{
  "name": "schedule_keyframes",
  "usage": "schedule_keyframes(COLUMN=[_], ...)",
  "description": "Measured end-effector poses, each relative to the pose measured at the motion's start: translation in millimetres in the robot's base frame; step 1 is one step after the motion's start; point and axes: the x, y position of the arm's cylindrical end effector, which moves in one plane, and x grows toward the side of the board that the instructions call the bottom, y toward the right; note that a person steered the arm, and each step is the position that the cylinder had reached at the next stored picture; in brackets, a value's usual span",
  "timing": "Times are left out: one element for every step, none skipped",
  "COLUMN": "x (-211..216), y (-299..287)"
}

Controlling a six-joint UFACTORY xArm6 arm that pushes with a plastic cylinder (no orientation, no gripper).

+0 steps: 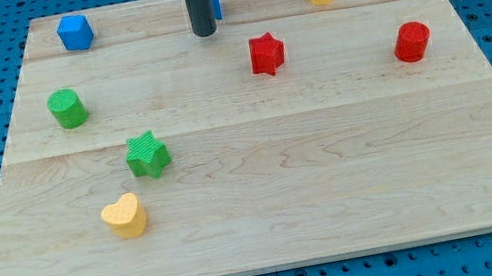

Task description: Move the red star slightly downwards

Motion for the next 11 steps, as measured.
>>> schedule_keyframes(x=[2,6,4,4,2,0,-2,-3,-3,-4,-4], y=[4,0,-26,-25,-25,-25,-25,-25,-25,-27,-27])
